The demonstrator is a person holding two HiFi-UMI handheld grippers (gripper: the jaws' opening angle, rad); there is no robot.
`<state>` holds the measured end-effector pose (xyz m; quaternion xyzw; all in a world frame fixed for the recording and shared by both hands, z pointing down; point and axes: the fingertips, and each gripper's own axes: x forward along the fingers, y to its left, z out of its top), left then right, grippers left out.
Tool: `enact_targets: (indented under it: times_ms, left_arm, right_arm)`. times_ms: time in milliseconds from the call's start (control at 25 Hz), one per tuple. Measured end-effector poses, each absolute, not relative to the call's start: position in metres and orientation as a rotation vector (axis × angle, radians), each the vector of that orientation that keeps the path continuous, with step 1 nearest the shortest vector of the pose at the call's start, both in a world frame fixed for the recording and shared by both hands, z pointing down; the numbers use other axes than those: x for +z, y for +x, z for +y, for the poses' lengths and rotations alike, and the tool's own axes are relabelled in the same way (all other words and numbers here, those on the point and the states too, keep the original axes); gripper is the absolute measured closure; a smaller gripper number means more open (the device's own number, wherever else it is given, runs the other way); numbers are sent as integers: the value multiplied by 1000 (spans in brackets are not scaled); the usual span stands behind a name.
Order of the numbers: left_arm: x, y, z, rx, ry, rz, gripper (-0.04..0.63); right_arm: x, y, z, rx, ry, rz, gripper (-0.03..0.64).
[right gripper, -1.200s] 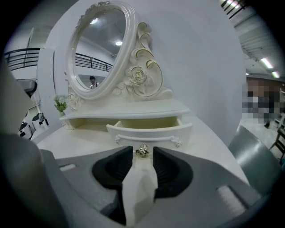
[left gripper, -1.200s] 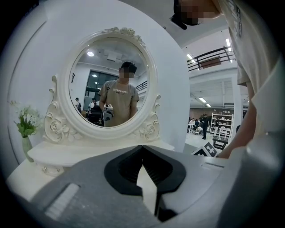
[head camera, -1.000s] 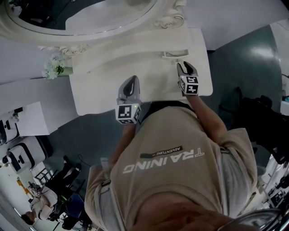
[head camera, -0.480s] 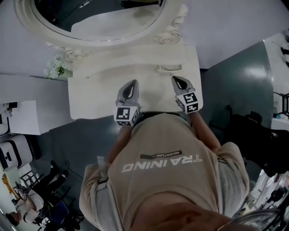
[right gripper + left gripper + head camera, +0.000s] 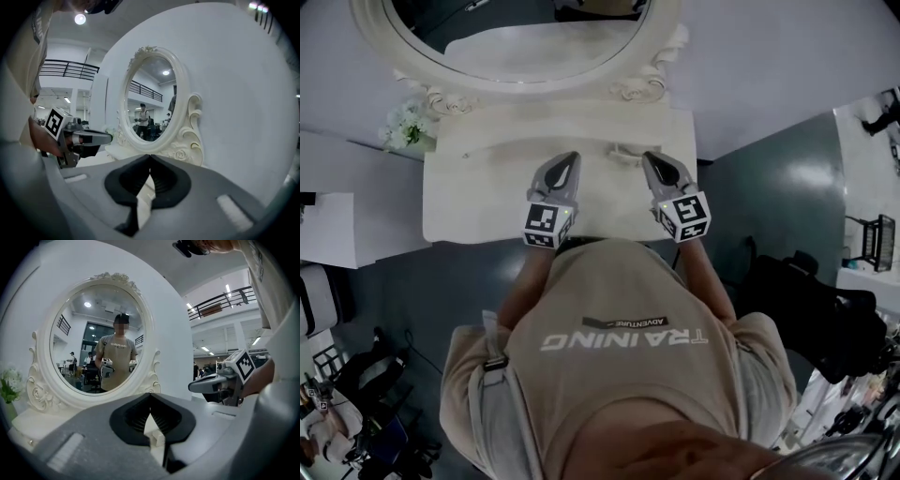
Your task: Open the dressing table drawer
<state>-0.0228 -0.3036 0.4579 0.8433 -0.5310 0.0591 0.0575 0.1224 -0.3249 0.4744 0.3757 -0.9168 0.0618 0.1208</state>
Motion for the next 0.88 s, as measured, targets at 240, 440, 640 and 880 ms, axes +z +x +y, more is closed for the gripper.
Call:
enact_targets:
  times_ms: [240,440,640,880]
  left_arm:
    - [431,-28,-319,173,2609,-1626,588]
    - [414,-39,-331,169,2649,-1614,588]
    - [416,-49,-330,147,2650,-1600,588]
    - [442,-50,-324,163,2616,-1543,588]
  right_arm:
    - [439,119,-329,132,1116,-2739,612]
    - [417,106,-330,107,1097,-2786,612]
    - [410,106,-327,83,1207,-2791,612]
    - [418,112,-313,107,1290,-2762,614]
